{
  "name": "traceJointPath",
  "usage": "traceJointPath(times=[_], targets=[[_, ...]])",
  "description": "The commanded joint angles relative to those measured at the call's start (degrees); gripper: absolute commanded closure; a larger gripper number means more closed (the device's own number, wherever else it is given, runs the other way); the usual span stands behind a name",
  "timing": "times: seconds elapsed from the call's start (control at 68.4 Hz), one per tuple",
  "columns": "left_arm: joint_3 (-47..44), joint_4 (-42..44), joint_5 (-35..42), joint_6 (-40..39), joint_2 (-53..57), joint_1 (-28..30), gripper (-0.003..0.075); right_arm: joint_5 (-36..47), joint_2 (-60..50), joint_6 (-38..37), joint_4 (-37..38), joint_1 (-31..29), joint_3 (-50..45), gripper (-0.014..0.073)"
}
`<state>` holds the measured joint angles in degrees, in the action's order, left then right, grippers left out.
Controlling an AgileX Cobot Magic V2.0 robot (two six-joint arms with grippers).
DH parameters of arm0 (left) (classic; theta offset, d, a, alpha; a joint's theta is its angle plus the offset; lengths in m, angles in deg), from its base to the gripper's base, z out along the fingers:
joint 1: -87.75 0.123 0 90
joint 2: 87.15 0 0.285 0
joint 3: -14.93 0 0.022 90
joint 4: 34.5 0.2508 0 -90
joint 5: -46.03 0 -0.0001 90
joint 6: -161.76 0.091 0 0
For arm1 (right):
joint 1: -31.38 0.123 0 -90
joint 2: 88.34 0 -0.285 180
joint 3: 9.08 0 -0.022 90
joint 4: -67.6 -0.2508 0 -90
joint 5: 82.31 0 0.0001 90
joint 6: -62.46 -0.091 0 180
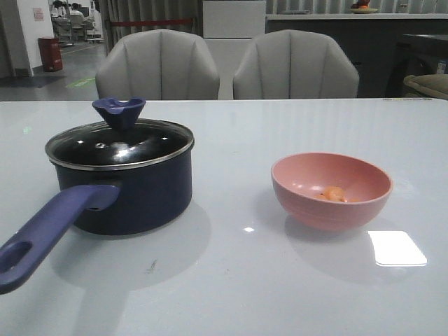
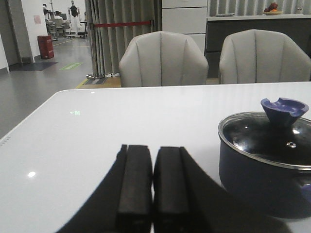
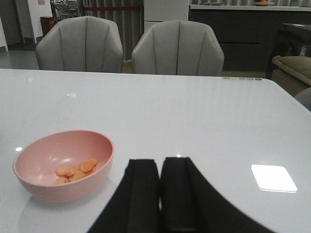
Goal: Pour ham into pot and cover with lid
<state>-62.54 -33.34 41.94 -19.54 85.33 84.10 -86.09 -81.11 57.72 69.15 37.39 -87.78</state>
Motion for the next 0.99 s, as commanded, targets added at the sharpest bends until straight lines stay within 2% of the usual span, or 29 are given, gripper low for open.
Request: traceJointPath(times=[0.0, 0.731, 0.892, 0.979], targets=[[-1.23, -0.16, 4.87, -0.34, 1.03, -0.03, 0.0607, 4.22, -1.14, 0.32, 0.90, -0.32, 0.24, 0.0435], [-1.23, -0.16, 5.42, -0.34, 1.03, -0.03, 0.0607, 4.22, -1.14, 0.32, 0.90, -0.32, 0.24, 0.0435], [-1.23, -3.60, 11.16, -0.34, 1.03, -0.03, 0.0607, 4.22, -1.14, 0.32, 0.90, -0.32, 0.24, 0.0435], [-0.87, -5.81, 17.98, -0.34, 1.03, -0.03, 0.0607, 4.22, -1.14, 0.32, 0.90, -0.32, 0.24, 0.0435]])
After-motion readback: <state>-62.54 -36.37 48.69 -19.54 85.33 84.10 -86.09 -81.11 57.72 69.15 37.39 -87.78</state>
